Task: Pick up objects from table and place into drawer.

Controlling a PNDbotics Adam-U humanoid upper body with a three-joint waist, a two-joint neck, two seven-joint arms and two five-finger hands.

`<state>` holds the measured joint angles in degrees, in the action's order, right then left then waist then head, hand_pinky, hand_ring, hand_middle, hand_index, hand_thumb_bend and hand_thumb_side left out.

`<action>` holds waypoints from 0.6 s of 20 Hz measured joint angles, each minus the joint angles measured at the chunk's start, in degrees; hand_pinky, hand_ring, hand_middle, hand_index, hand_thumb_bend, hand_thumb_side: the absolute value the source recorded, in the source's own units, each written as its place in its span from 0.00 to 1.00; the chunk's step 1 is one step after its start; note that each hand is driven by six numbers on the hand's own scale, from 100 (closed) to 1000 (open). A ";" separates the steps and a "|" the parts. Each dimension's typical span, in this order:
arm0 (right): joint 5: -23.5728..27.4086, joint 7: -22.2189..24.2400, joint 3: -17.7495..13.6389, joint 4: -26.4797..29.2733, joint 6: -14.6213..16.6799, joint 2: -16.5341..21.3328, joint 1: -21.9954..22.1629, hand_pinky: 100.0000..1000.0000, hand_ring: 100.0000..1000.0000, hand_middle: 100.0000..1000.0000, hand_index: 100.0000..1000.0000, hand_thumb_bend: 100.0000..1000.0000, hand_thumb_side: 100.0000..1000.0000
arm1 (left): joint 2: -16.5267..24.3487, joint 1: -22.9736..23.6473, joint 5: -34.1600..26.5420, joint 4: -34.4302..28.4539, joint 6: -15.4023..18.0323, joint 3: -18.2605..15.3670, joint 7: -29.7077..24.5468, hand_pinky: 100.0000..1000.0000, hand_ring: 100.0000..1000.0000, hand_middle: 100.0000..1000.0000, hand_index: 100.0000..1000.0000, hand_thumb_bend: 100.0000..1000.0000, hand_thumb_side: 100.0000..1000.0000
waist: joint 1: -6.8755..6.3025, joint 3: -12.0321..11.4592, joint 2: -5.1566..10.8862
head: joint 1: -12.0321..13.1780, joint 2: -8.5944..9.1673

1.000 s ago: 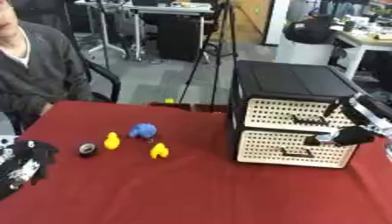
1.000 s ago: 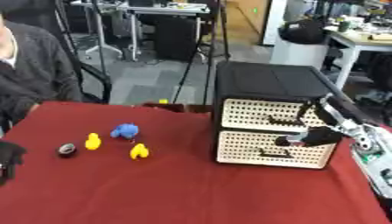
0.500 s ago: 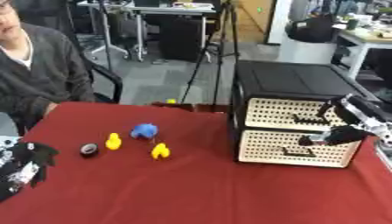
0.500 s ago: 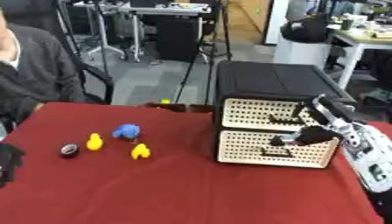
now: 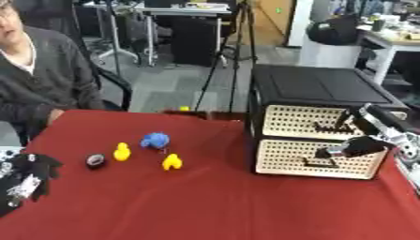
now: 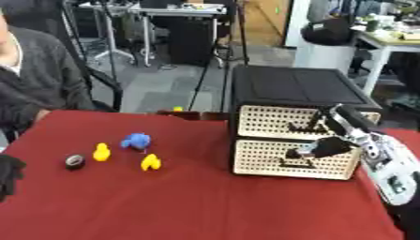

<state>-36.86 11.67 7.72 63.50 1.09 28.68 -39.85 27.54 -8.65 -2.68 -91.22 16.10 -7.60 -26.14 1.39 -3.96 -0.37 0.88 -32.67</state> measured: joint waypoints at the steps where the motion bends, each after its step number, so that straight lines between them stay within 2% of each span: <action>1: -0.08 0.06 0.00 -0.12 0.06 -0.12 -0.03 0.04 0.00 0.00 0.55 1.00 0.41 | -0.12 0.00 0.00 0.00 0.01 0.02 -0.01 0.14 0.29 0.42 0.65 0.00 0.62 | -0.06 -0.04 0.00 | -0.01 0.00; 12: -0.77 0.38 -0.36 -1.71 0.35 -0.17 -0.80 0.05 0.00 0.00 0.53 1.00 0.39 | -0.32 0.00 -0.01 0.00 0.20 0.04 -0.15 0.14 0.28 0.42 0.65 0.00 0.62 | -0.33 -0.80 0.03 | -0.23 0.00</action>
<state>-37.63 12.05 7.36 61.79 1.44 28.51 -40.65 27.22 -8.65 -2.69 -91.22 16.30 -7.56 -26.29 1.06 -4.76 -0.34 0.66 -32.67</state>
